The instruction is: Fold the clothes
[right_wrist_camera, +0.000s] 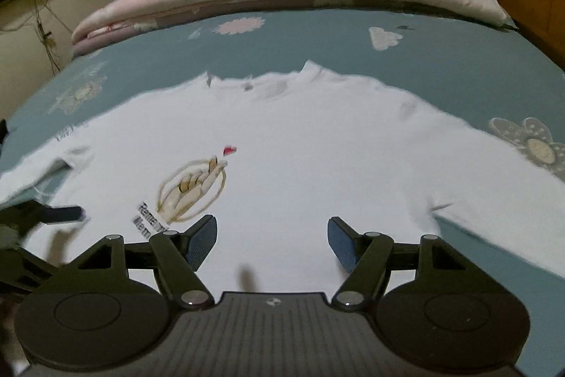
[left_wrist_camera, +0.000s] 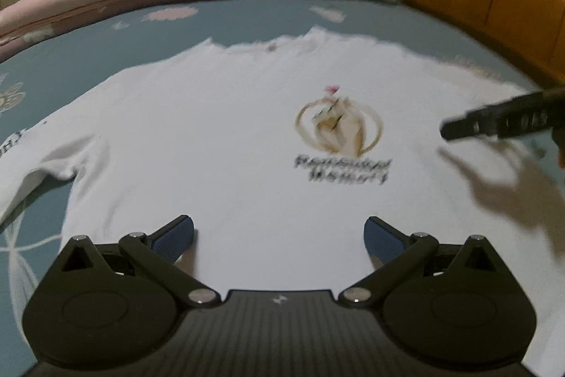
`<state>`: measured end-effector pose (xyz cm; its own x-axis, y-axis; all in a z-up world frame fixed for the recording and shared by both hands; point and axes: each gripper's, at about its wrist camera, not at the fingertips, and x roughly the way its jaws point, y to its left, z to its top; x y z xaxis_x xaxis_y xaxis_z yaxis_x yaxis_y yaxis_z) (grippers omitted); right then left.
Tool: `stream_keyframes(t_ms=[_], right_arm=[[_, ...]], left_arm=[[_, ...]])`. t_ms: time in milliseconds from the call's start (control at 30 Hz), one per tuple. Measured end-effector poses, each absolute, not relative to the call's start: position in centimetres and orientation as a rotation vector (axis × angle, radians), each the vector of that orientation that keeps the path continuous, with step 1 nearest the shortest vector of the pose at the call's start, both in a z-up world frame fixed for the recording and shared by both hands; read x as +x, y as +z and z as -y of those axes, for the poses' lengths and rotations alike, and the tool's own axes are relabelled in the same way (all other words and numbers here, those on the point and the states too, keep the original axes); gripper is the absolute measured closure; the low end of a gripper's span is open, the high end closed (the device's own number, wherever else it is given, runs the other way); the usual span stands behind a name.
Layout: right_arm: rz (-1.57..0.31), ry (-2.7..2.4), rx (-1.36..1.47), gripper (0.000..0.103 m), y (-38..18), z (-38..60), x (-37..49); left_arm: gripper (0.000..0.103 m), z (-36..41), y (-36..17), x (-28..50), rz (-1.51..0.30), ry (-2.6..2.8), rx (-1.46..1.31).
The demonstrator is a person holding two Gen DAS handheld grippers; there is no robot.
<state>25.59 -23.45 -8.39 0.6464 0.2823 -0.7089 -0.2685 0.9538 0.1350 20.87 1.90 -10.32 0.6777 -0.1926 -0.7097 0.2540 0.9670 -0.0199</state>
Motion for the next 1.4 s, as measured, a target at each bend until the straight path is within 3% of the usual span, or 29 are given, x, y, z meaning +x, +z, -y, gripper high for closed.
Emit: stream_keyframes(t_ms=[167,400,567,767,833,1000,1400], right_arm=[[-0.784,0.245,-0.095,0.022,-10.4,24.1,21.1],[-0.822,0.109,-0.100,0.022,-8.6,27.0,14.7],[-0.722,0.253,-0.053,0.022,-6.7,23.4,12.4],[-0.778,0.287,-0.128,0.021,-10.5,20.0,10.6],[-0.744,0.268,-0.098,0.012,-11.0,21.0,8.6],[-0.772,0.225,-0.078,0.006,-11.1,23.8,4.0],[-0.715,0.415,-0.155,0.006,-9.2,15.7,4.9]], left_arm=[[0.001,-2.5,-10.4,20.6,-0.786,-0.264,0.083],[0.001,-2.4,-10.4,20.2,-0.784,-0.255,0.086],[0.001,-2.4,-10.5,20.2,-0.779,-0.248,0.084],[0.001,-2.7,-10.6,19.8,-0.765,-0.259,0.084],[0.001,-2.9,-10.6,19.8,-0.764,-0.264,0.082],[0.001,-2.6,-10.2,20.0,-0.784,-0.239,0.078],[0.001,0.0,-8.6,17.6,-0.763,-0.359,0.140]])
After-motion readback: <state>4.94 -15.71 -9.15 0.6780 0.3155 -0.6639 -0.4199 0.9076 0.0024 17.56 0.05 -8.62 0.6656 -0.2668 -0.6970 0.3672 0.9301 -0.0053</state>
